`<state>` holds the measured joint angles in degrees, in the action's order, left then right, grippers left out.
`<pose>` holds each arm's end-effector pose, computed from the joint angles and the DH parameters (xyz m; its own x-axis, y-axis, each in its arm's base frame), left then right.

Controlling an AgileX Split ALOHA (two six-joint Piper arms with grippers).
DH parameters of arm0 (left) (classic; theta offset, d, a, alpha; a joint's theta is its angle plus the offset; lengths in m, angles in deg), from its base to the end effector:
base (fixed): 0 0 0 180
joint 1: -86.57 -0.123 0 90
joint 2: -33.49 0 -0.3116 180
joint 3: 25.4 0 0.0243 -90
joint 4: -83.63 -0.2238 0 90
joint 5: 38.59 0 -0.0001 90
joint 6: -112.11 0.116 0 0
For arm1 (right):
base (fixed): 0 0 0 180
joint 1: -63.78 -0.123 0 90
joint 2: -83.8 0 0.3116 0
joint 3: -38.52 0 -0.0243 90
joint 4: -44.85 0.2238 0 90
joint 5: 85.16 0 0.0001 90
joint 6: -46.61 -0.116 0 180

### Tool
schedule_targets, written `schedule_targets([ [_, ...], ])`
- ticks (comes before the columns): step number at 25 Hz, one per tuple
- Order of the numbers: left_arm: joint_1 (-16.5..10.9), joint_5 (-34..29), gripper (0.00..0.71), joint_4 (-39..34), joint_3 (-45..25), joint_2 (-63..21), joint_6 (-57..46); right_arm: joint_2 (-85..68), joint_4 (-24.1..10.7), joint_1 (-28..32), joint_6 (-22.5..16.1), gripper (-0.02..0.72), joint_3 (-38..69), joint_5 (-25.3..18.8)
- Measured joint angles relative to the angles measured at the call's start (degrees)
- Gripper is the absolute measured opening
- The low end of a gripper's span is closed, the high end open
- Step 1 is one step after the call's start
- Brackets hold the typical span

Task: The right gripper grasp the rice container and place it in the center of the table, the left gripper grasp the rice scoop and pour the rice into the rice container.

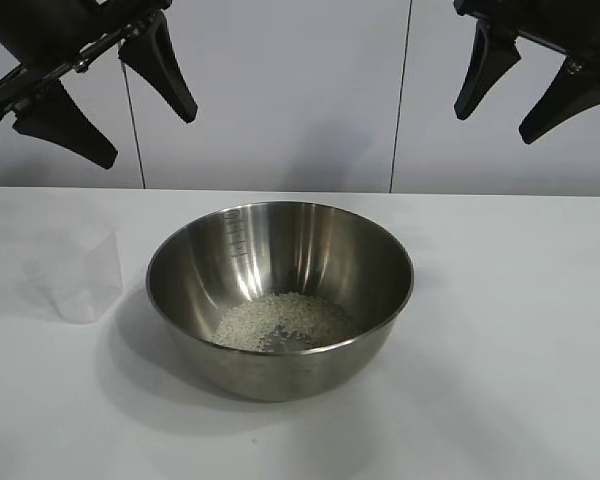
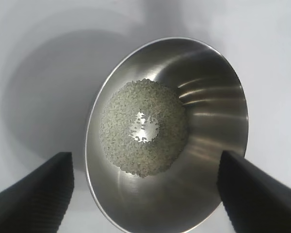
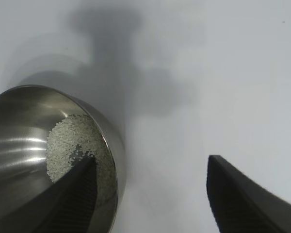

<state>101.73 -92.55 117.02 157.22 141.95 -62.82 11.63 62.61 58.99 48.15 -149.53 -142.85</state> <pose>0.3386 -0.1453 0.2869 -0.9547 0.0010 -0.2977 0.1583 0.8484 -0.5051 0.3615 0.0603 0.3030 -0.9287 0.0600 -0.3660 -0.0529 0.9553 0.2909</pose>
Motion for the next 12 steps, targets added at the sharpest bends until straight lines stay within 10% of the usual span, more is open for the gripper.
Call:
schedule_targets([
  [12,0.0,0.8,0.588,0.0,0.0,0.0,0.0,0.0,0.0,0.0,0.0,0.452,0.0,6.7],
])
